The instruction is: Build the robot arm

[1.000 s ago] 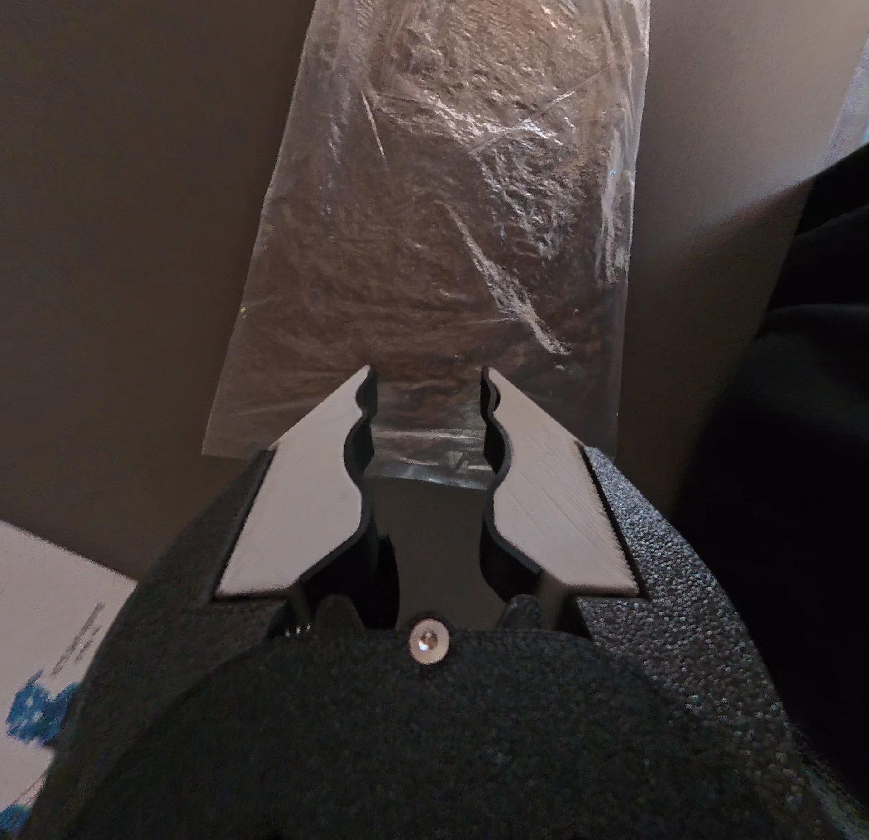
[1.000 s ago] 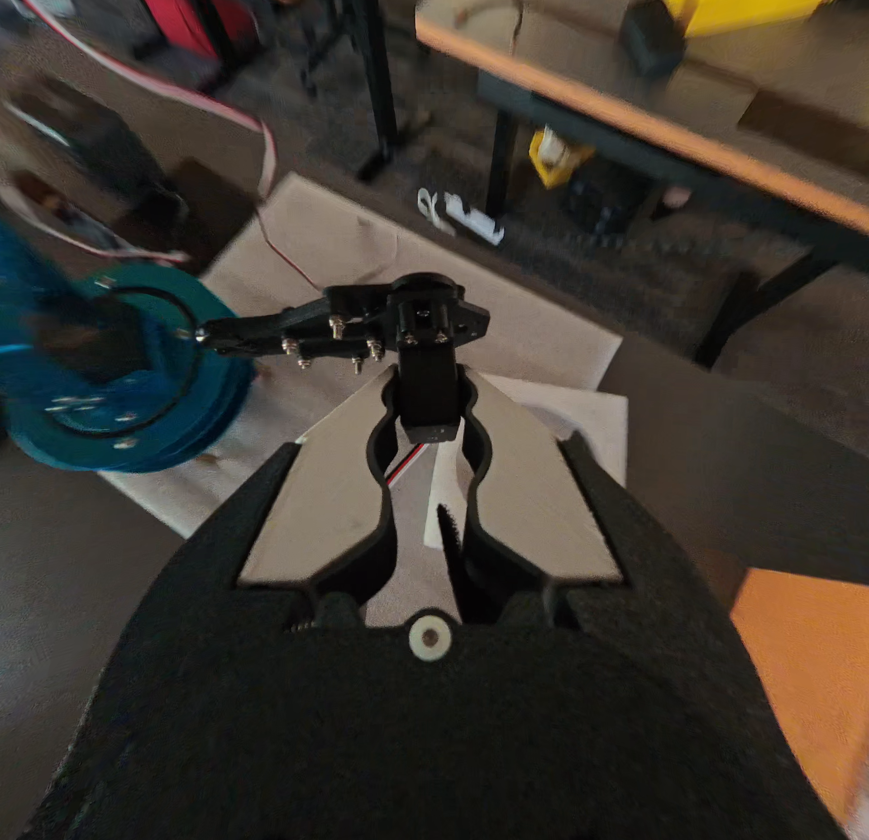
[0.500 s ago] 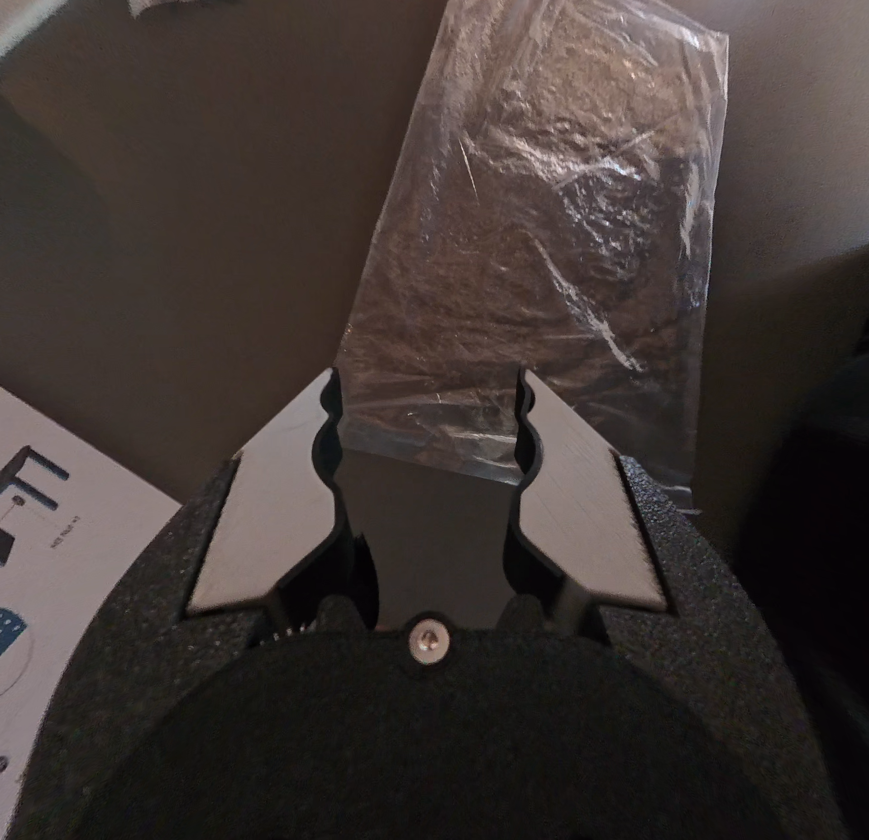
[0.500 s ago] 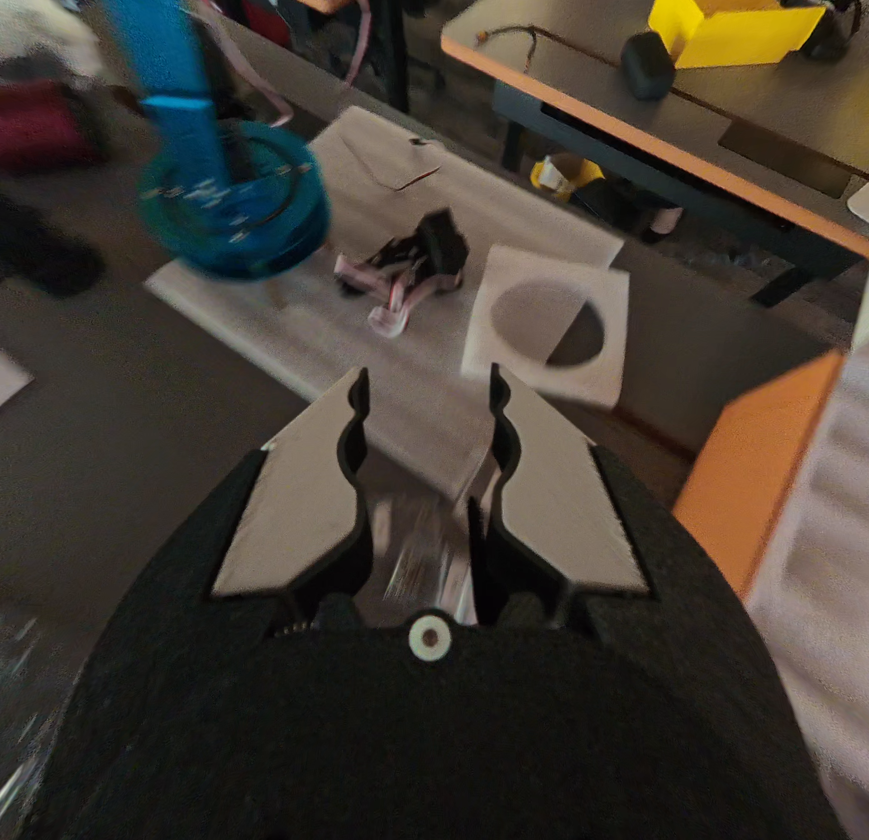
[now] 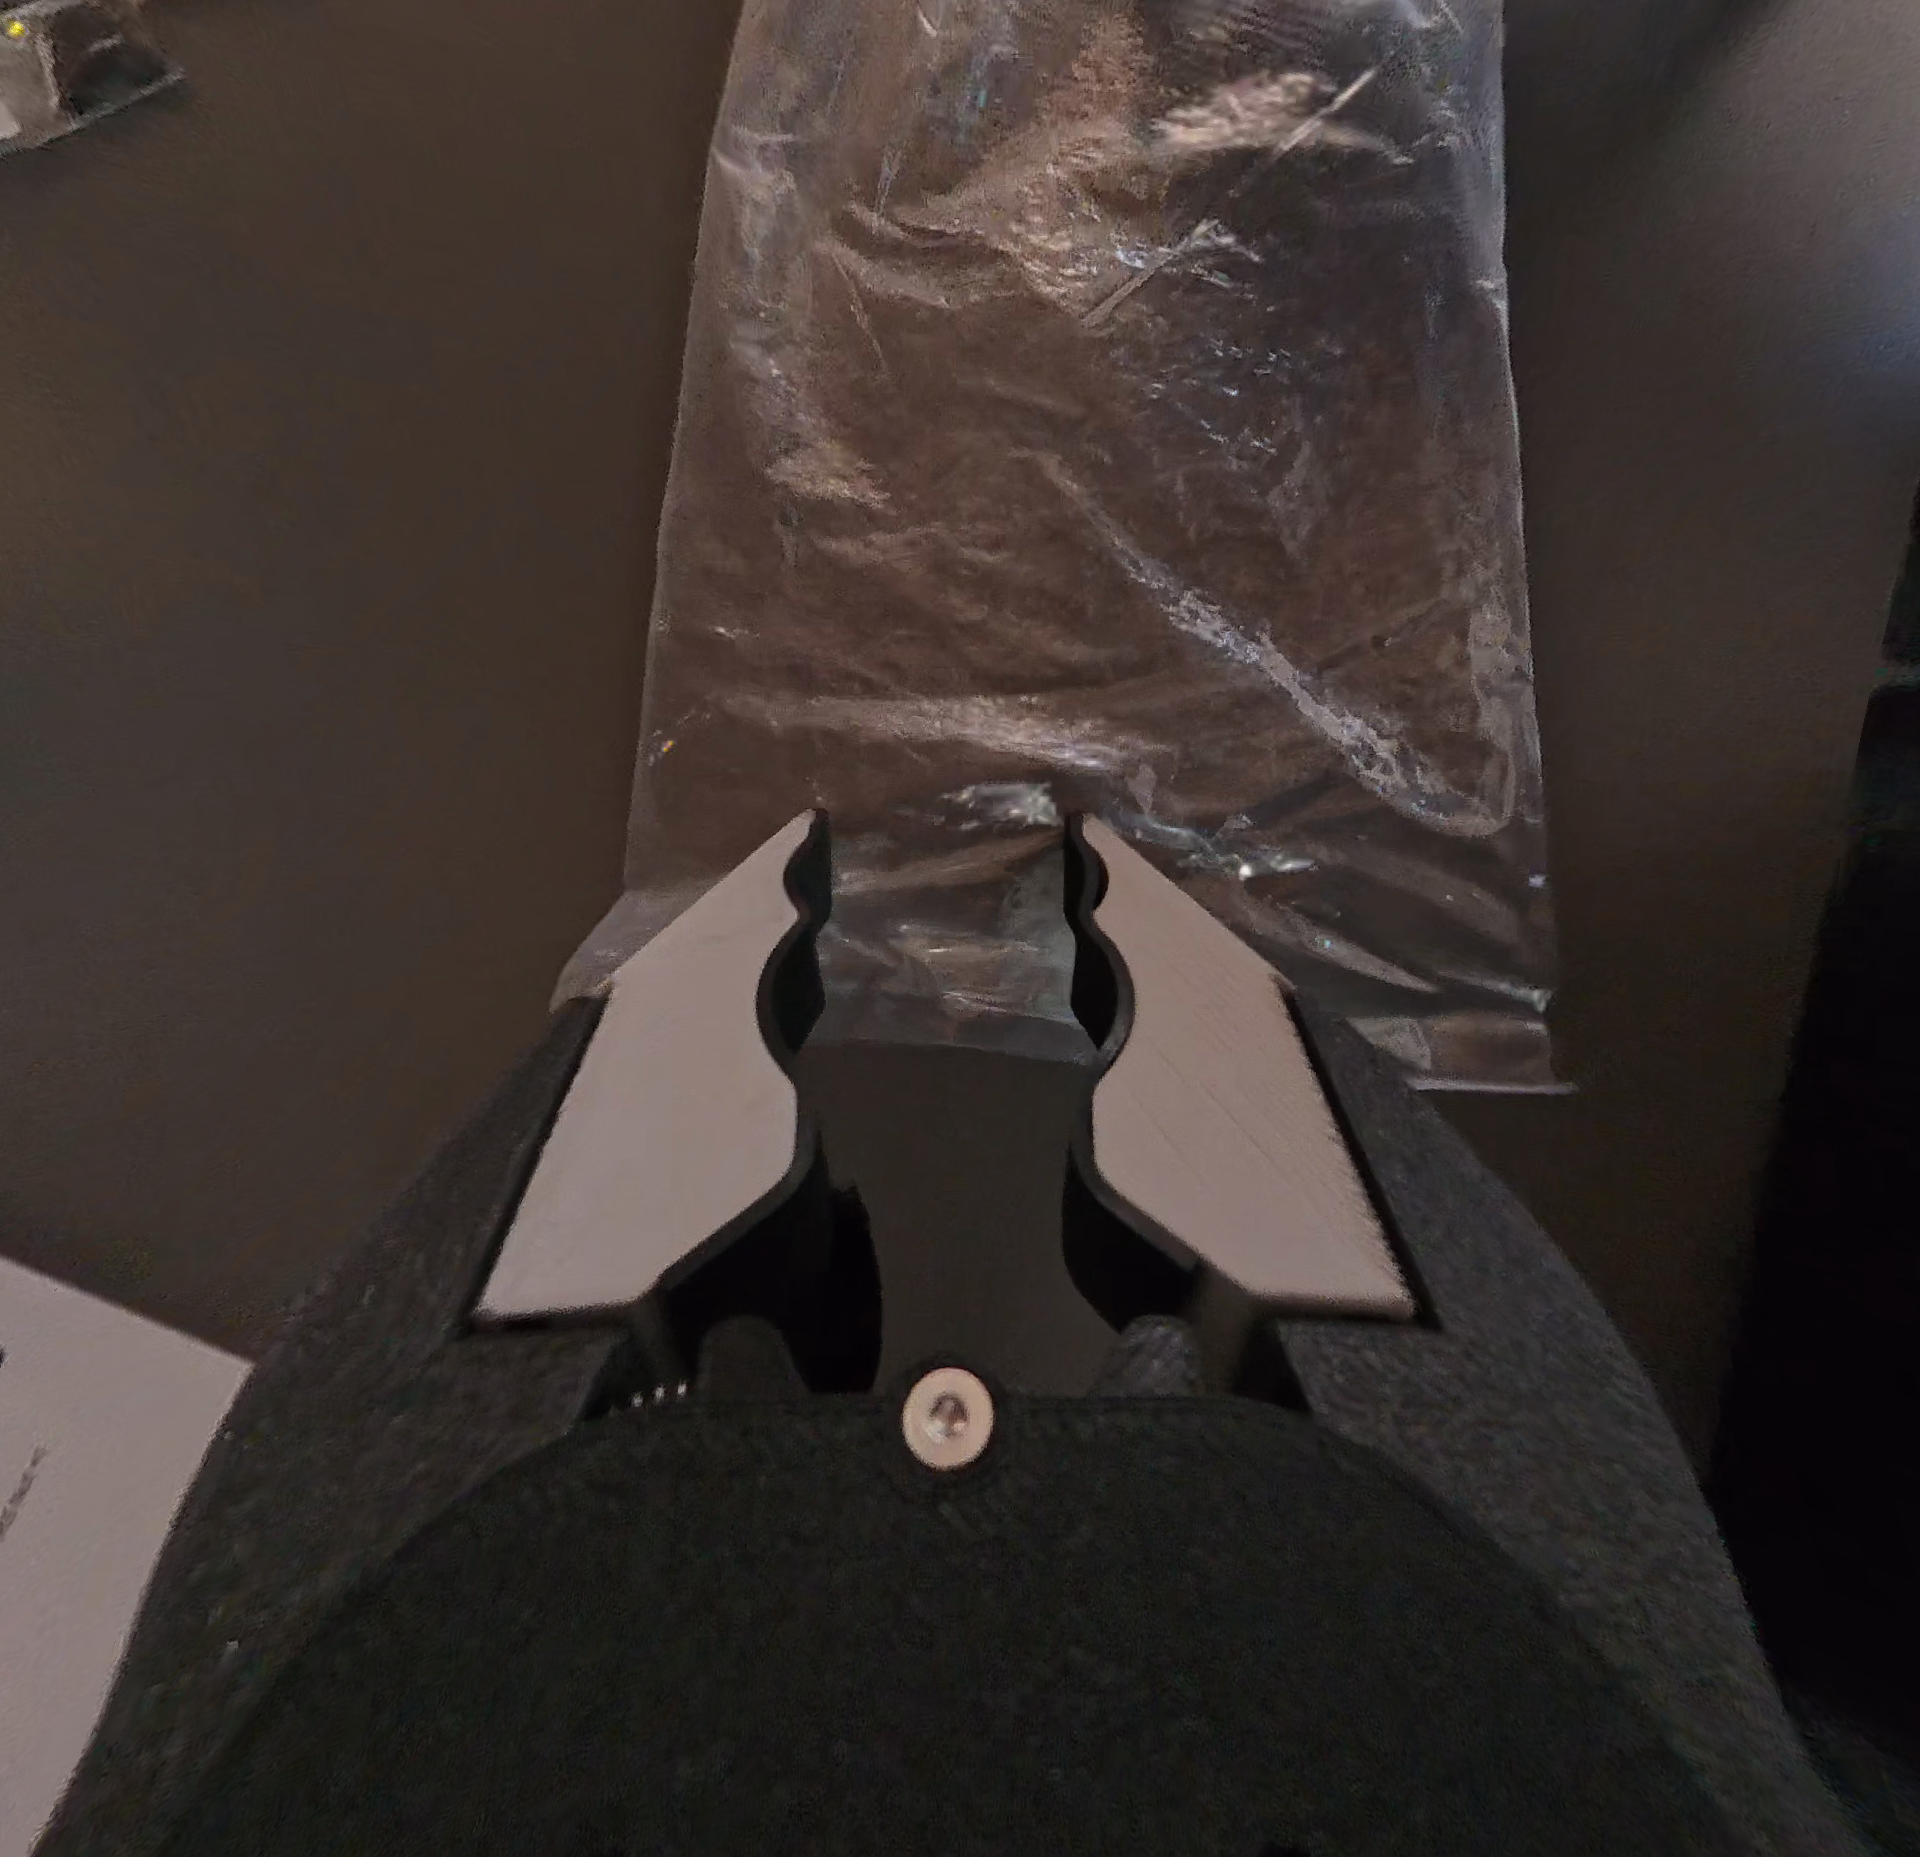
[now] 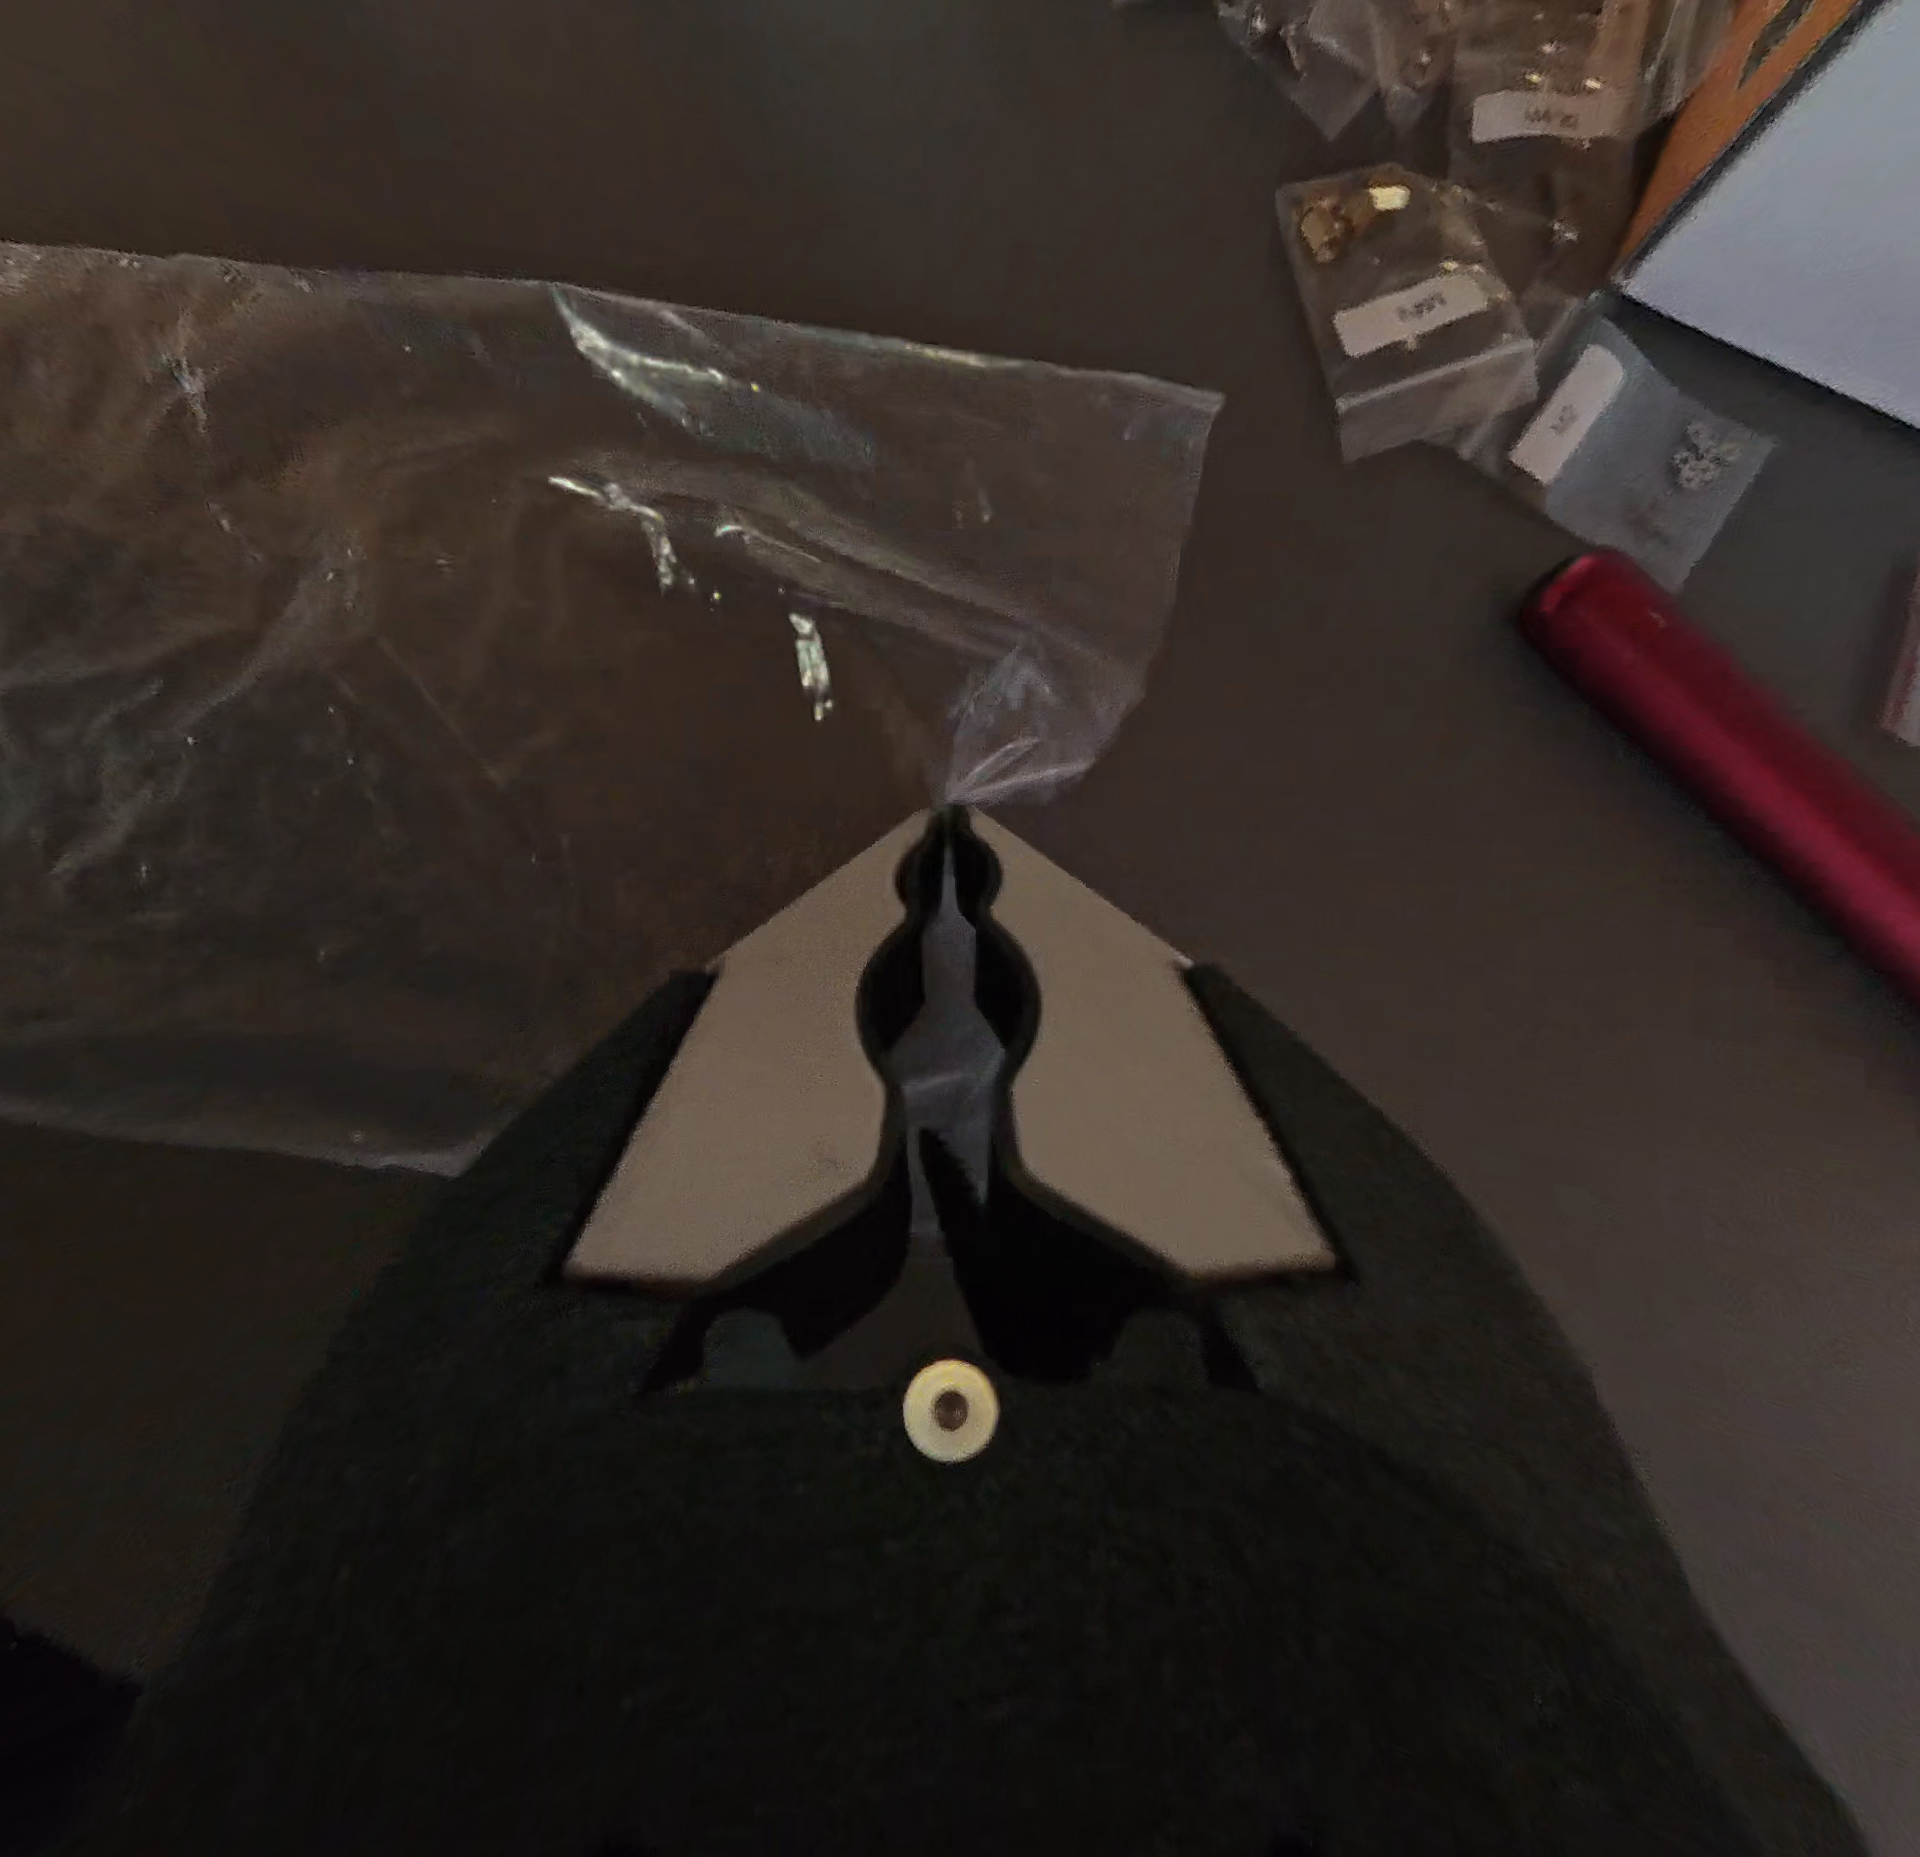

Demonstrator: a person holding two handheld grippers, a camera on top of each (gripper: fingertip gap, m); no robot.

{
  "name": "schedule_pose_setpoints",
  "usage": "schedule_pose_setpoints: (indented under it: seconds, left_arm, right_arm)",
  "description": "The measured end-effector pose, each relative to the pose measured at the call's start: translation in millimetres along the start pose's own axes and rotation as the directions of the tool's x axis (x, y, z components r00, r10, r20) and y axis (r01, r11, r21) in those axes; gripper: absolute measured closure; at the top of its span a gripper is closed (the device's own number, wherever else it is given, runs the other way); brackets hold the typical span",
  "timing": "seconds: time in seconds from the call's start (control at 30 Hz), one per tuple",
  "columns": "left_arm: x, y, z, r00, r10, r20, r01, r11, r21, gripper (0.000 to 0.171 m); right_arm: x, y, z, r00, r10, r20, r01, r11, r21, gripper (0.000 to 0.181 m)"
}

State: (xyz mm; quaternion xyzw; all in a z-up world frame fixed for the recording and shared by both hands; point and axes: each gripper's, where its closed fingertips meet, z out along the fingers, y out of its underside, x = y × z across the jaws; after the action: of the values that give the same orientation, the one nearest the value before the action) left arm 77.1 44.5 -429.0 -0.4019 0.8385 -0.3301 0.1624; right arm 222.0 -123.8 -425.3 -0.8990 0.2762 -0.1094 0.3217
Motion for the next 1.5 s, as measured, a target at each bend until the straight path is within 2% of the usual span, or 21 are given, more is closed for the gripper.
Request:
schedule_pose_setpoints:
  seconds: [0.1,0.2,0.33,0.4,0.47,0.53,0.63,0.7,0.77,0.83,0.93,1.03,1.13,1.2,1.27,1.4,1.43,1.5]
  left_arm:
    - [10,-15,5,0.999,0.049,-0.004,-0.049,0.999,0.02,0.122]
    - [28,-47,11,0.998,0.063,-0.021,-0.061,0.994,0.093,0.118]
    - [67,-109,30,0.995,0.047,-0.085,-0.028,0.976,0.216,0.118]
    - [93,-142,50,0.988,0.029,-0.154,0.011,0.968,0.252,0.118]
    - [120,-178,76,0.976,0.014,-0.217,0.048,0.96,0.277,0.118]
    - [143,-213,106,0.967,-0.001,-0.253,0.073,0.958,0.277,0.117]
    - [176,-263,148,0.952,0.026,-0.304,0.063,0.958,0.279,0.116]
    - [198,-282,175,0.939,0.08,-0.336,0.004,0.97,0.244,0.124]
    - [212,-287,204,0.935,0.101,-0.341,-0.042,0.984,0.175,0.127]
    - [222,-284,226,0.93,0.1,-0.353,-0.068,0.992,0.103,0.127]
    - [220,-277,247,0.947,0.092,-0.308,-0.086,0.996,0.034,0.126]
    - [217,-273,246,0.95,0.053,-0.309,-0.046,0.999,0.03,0.126]
    - [198,-264,231,0.948,-0.072,-0.309,0.086,0.996,0.032,0.125]
    - [176,-257,211,0.939,-0.169,-0.299,0.193,0.98,0.053,0.123]
    - [153,-246,192,0.933,-0.229,-0.276,0.26,0.962,0.079,0.124]
    - [128,-228,174,0.949,-0.23,-0.214,0.253,0.963,0.088,0.126]
    - [126,-231,171,0.951,-0.221,-0.214,0.246,0.964,0.1,0.127]
    - [125,-246,161,0.952,-0.196,-0.233,0.235,0.96,0.154,0.127]
  right_arm:
    - [13,6,-35,0.998,0.003,-0.07,0.0,0.999,0.036,0.181]
    - [51,16,-91,0.986,0.102,-0.13,-0.085,0.988,0.128,0.181]
    - [130,58,-166,0.951,0.189,-0.246,-0.149,0.974,0.172,0.181]
    - [169,82,-203,0.923,0.227,-0.31,-0.172,0.966,0.195,0.181]
    - [197,102,-232,0.913,0.264,-0.312,-0.193,0.951,0.24,0.181]
    - [217,118,-251,0.92,0.276,-0.28,-0.198,0.94,0.276,0.181]
    - [255,141,-266,0.906,0.277,-0.32,-0.188,0.941,0.282,0.181]
    - [278,148,-267,0.891,0.293,-0.346,-0.199,0.939,0.282,0.181]
    - [296,144,-270,0.874,0.271,-0.404,-0.169,0.948,0.27,0.181]
    - [292,126,-268,0.894,0.237,-0.38,-0.132,0.95,0.281,0.181]
    - [242,106,-244,0.97,0.135,-0.203,-0.084,0.967,0.24,0.181]
    - [178,125,-199,0.996,-0.032,-0.086,0.038,0.996,0.075,0.181]
    - [127,144,-159,0.992,-0.125,-0.033,0.125,0.992,-0.012,0.181]
    - [111,142,-145,0.992,-0.114,-0.055,0.113,0.993,-0.024,0.181]
    - [103,126,-143,0.995,-0.073,-0.062,0.074,0.997,0.015,0.181]
    - [99,94,-149,0.994,0.106,0.008,-0.106,0.99,0.096,0.181]
    - [96,95,-142,0.989,0.144,0.027,-0.146,0.987,0.072,0.181]
    - [94,113,-119,0.991,0.133,-0.011,-0.133,0.991,-0.013,0.181]
